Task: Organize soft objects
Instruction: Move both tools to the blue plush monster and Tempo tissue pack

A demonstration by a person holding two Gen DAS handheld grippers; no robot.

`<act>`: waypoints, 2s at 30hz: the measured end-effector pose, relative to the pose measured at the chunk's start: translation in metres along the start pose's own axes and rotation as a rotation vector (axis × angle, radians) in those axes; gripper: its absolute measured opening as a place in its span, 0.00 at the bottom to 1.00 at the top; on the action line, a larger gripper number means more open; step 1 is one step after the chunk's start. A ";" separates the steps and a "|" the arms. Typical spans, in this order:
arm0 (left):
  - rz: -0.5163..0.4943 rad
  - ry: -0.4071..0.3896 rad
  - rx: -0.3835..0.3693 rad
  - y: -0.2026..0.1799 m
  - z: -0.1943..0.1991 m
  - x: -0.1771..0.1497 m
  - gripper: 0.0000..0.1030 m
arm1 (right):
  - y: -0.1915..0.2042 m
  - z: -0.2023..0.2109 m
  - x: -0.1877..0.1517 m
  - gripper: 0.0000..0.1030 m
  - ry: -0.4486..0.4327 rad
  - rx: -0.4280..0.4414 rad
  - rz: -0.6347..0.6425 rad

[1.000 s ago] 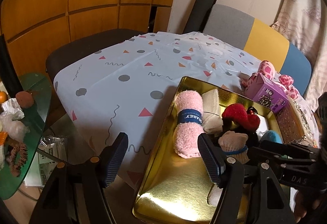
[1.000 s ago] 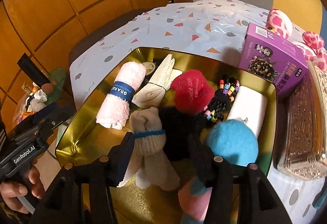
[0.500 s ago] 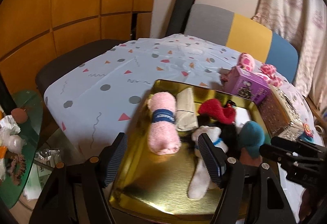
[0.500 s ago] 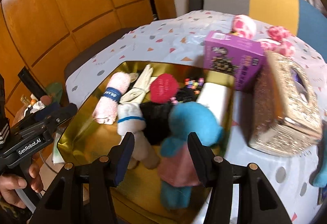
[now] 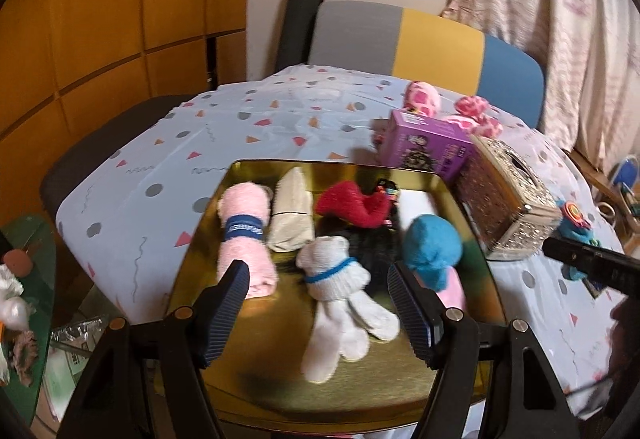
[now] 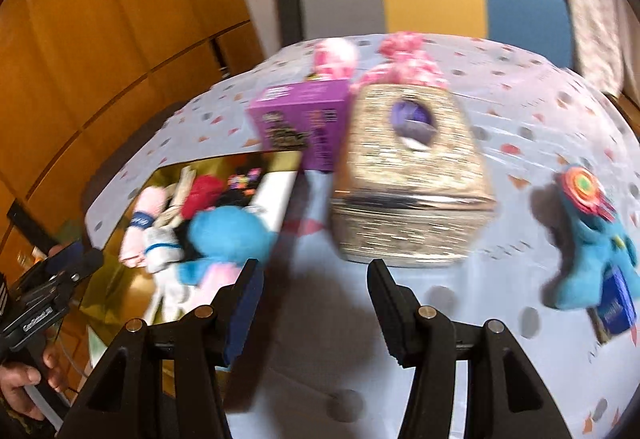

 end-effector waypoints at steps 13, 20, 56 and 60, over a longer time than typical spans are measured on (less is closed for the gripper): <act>-0.124 -0.017 -0.079 -0.051 0.001 0.016 0.70 | -0.118 0.054 0.027 0.53 -0.141 -0.186 -0.217; -0.202 -0.021 -0.121 -0.083 0.000 0.022 0.70 | -0.190 0.090 0.046 0.53 -0.273 -0.309 -0.346; -0.542 0.073 -0.550 -0.378 -0.072 0.079 0.70 | -0.331 0.126 0.010 0.53 -0.389 -0.203 -1.031; -0.565 0.095 -0.561 -0.407 -0.090 0.082 0.70 | -0.331 0.122 0.009 0.53 -0.368 -0.167 -1.050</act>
Point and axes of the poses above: each gripper's, at about its wrist camera, not at the fingertips, and z roughly against the way its jaws point, y to its left, x to its top, the point moved 4 cm from there along -z, roughly the way its jaws point, and after that the axes turned 15 degrees about -z, right-handed, at the moved point
